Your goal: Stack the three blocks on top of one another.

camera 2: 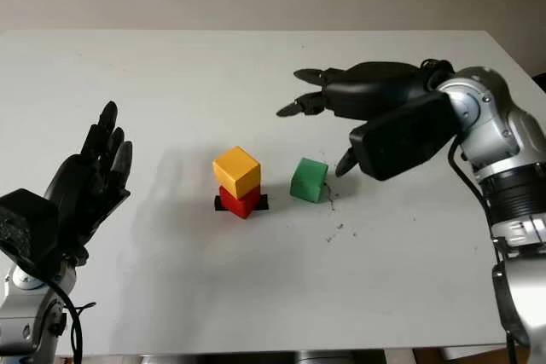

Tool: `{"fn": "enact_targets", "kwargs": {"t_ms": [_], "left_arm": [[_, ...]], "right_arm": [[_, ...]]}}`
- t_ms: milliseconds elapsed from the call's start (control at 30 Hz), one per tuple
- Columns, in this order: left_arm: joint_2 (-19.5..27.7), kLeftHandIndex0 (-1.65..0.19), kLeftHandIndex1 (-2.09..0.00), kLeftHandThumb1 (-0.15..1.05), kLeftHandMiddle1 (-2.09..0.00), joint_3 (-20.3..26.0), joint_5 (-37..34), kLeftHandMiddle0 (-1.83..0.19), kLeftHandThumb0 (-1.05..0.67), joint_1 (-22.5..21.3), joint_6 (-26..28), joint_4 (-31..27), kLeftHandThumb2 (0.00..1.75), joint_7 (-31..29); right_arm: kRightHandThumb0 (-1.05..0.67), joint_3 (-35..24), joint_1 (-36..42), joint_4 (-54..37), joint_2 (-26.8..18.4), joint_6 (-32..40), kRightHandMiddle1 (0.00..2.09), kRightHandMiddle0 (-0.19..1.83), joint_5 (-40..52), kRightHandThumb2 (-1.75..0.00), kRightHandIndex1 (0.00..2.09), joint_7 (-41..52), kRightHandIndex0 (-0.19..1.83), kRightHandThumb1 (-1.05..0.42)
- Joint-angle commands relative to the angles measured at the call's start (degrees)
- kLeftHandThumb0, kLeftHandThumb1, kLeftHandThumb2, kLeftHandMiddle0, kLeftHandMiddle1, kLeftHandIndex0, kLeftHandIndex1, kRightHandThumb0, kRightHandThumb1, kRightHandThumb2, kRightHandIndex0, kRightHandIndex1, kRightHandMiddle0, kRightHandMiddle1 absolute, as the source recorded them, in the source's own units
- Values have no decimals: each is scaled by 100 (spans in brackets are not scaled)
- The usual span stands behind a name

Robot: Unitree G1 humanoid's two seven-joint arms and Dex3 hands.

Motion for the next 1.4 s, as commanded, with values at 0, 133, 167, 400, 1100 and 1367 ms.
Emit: {"fn": "enact_targets", "kwargs": {"t_ms": [0,133,167,400,1100,1367], "left_arm": [[48,16,-5,105,-5,20,14,16,-77,-64,-73,26,61,-8],[75,16,-5,105,-5,24,11,16,-78,-60,-62,13,62,-31],[73,16,-5,105,-5,22,17,17,-78,-57,-61,4,62,-26],[57,17,-5,105,-5,28,-24,17,-76,-1,-106,-41,62,-78],[11,13,-6,105,-6,-42,91,13,-75,99,63,-161,62,12],[-12,13,-6,105,-5,-51,59,13,-77,135,72,-200,61,-9]], "right_arm": [[-53,63,121,88,-78,-134,11,25,-69,-6,6,-112,-12,-82],[-56,186,239,316,0,-394,9,23,-203,-6,5,-343,-14,-83],[-55,210,279,346,9,-432,8,22,-229,-6,4,-394,-15,-83],[-50,229,609,464,85,-627,6,19,-269,-5,5,-859,-15,-84],[-32,387,713,1217,196,-923,24,56,-580,-6,10,-1876,2,-95],[-29,398,635,1352,223,-1073,32,61,-593,-6,9,-2026,6,-96]]}}
